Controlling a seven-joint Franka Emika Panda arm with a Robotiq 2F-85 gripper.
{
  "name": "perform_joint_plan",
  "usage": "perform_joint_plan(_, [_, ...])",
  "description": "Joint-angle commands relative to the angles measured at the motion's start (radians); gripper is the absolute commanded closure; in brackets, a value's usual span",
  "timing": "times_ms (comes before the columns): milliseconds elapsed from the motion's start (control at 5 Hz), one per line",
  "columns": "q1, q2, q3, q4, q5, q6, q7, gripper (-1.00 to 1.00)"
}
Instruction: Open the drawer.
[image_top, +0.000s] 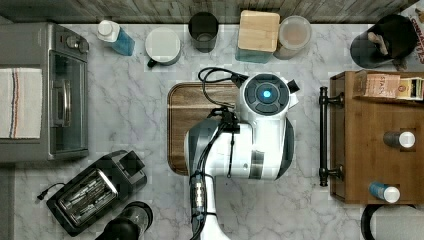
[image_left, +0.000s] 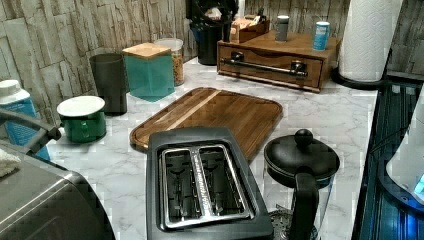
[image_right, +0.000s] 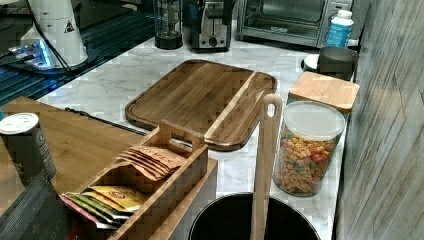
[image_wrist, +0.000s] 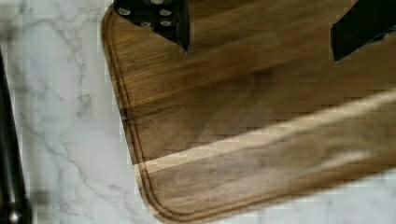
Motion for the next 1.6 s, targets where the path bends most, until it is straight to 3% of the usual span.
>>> perform_joint_plan(200, [-0.147,0.076,-0.150,0.125,-0.005,-0.017,-0.336,-1.00])
perform_joint_plan(400, [-0.176,0.106,-0.165,0.128,-0.009,0.064,-0.445,-1.00])
perform_joint_plan(800, [-0.212,0.106,-0.137,0.068,-0.031,0.224,-0.482,-1.00])
perform_joint_plan(1600, [-0.216,0.131,-0.117,-0.023,-0.021,0.391,-0.523,-1.00])
